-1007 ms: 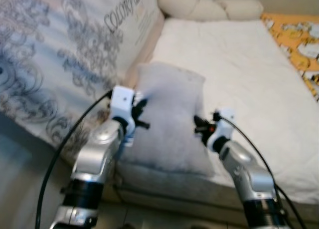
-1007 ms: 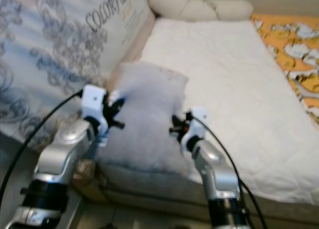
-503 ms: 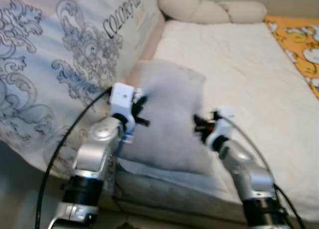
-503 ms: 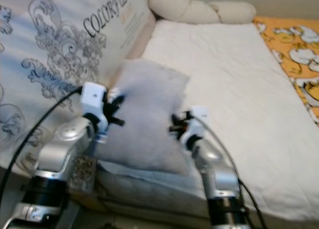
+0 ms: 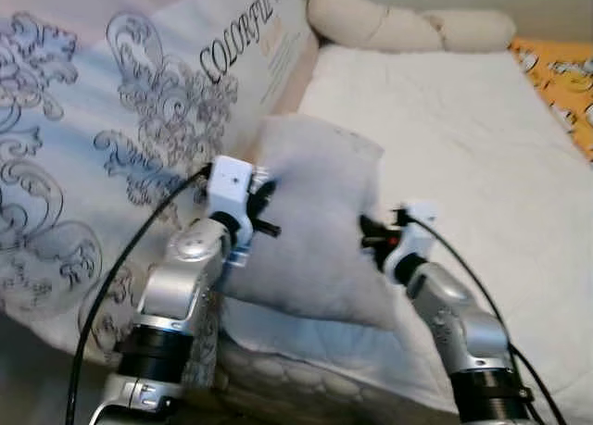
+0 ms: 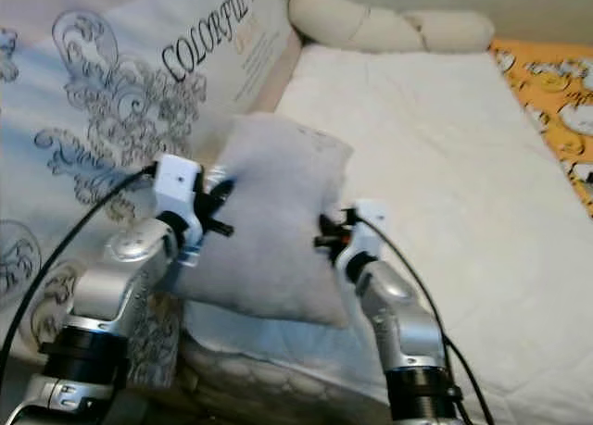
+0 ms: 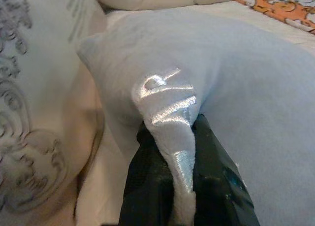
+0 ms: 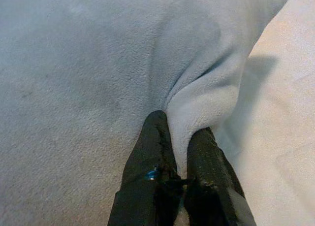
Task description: Clean up the room
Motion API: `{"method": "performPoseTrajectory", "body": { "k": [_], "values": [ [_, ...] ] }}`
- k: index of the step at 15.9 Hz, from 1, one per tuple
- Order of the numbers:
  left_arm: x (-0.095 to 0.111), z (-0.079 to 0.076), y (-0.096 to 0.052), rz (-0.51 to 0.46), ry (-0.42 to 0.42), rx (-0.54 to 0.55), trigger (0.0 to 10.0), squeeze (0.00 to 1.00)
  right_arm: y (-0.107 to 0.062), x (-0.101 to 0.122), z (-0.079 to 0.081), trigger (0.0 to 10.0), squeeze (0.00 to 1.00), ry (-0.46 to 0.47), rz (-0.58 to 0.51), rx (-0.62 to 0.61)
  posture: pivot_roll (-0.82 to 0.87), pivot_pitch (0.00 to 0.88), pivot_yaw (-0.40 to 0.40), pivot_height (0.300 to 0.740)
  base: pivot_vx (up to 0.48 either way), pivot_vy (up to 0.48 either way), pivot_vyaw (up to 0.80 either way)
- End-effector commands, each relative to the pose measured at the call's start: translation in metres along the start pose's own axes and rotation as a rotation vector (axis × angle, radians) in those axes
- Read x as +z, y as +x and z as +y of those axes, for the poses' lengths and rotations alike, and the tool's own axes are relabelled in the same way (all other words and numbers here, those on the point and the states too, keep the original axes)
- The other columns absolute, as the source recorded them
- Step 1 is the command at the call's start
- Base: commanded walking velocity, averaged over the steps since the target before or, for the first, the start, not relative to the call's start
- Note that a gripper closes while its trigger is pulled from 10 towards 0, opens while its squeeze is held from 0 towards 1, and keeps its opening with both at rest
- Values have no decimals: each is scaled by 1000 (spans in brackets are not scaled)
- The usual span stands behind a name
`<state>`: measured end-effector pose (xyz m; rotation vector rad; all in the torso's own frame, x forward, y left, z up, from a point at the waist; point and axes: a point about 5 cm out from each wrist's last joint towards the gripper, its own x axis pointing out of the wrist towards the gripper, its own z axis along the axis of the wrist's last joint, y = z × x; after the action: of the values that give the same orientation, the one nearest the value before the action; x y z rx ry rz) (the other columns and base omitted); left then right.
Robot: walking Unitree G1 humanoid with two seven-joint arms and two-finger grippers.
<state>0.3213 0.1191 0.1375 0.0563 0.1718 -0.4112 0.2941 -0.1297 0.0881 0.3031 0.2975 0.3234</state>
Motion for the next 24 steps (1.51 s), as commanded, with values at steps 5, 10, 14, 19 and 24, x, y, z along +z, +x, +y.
{"method": "performPoseTrajectory", "body": {
  "k": [5, 10, 14, 19, 24],
  "values": [
    [7, 4, 7, -13, 86, -12, 10000, 0, -1, 4, 2, 10000, 1000, 83, -22, -9, -100, 0, 40, 740, 121, 0, 0],
    [5, -9, 33, -19, 257, -109, 10000, 0, -4, 3, -13, 10000, 1000, 87, -37, -92, -124, 0, 58, 740, 0, 0, 0],
    [11, -17, 52, -48, 310, -156, 10000, 0, -11, 4, -18, 10000, 1000, 104, -50, -118, -157, 0, 72, 740, 0, 0, 0],
    [56, -17, 79, -105, 317, -120, 10000, 0, -44, 19, -24, 10000, 1000, -67, -58, 87, -215, 0, 98, 740, 0, 0, 0],
    [78, 2, 84, -96, 283, -1, 10000, 0, -64, 33, -42, 10000, 1000, -158, -38, 80, -270, 0, 131, 740, 0, 0, 0]
  ]
}}
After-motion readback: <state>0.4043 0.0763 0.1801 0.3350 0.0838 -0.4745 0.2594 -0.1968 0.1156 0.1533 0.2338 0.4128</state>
